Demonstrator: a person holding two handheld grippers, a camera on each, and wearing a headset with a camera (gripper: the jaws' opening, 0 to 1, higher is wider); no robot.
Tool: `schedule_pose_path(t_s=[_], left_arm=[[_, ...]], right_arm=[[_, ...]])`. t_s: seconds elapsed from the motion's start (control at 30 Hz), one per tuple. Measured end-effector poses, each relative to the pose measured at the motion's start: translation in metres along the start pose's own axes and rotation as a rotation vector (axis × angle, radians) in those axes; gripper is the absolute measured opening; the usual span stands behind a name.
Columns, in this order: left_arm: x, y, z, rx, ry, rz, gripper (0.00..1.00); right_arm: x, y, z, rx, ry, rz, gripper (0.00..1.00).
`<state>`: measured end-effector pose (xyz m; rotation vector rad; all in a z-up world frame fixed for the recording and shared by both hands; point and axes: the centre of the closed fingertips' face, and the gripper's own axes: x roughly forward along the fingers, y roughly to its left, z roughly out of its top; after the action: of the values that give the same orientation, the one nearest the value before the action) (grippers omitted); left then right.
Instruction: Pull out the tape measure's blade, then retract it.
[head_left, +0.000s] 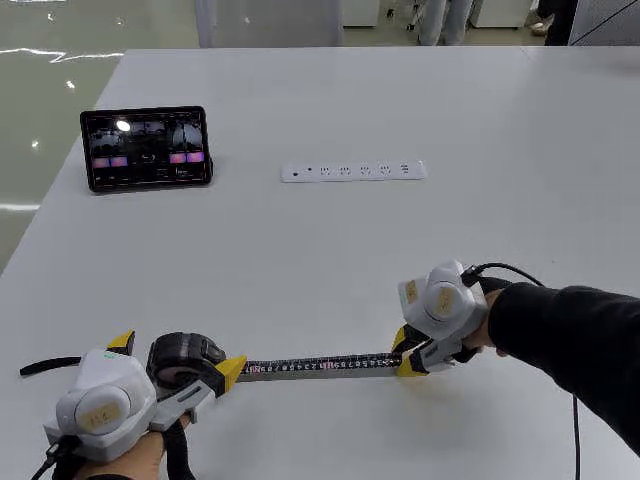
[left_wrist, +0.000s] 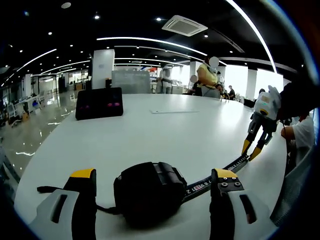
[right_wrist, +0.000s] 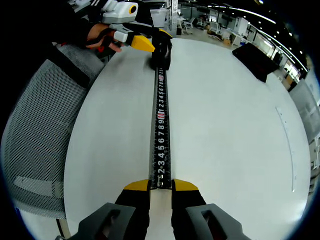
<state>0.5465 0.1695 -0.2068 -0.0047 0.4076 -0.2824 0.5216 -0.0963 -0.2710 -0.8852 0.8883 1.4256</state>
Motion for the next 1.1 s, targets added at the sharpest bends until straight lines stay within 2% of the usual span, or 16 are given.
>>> schedule_pose_path(t_s=[0.33,0.4,0.5,0.7,0.93,1.1], left_arm=[[0.001,0.000,-0.003,-0.013,0.013,0.012,0.90],[0.001,0.000,-0.004,-0.020,0.016,0.012,0.89],[0.002,-0.001,-0.007,-0.020,0.030,0.018,0.86],[0.006,0.004,-0.010,-0.066,0.054,0.050,0.79],[0.009,0.002,-0.014,-0.037,0.082,0.054,0.73],[0.007,0.006,-0.021,-0.037,0.115,0.079,0.67]], right_arm=[[-0.001,-0.001,0.001,0.030,0.027,-0.013,0.11],[0.000,0.000,0.001,0.005,0.043,-0.025,0.11],[0.000,-0.001,0.000,0.013,0.043,-0.029,0.11],[0.000,-0.002,-0.001,0.063,0.040,-0.035,0.11],[0.001,-0.002,0.001,0.083,0.078,-0.039,0.11],[0.000,-0.002,-0.001,0.075,0.055,-0.044,0.12]])
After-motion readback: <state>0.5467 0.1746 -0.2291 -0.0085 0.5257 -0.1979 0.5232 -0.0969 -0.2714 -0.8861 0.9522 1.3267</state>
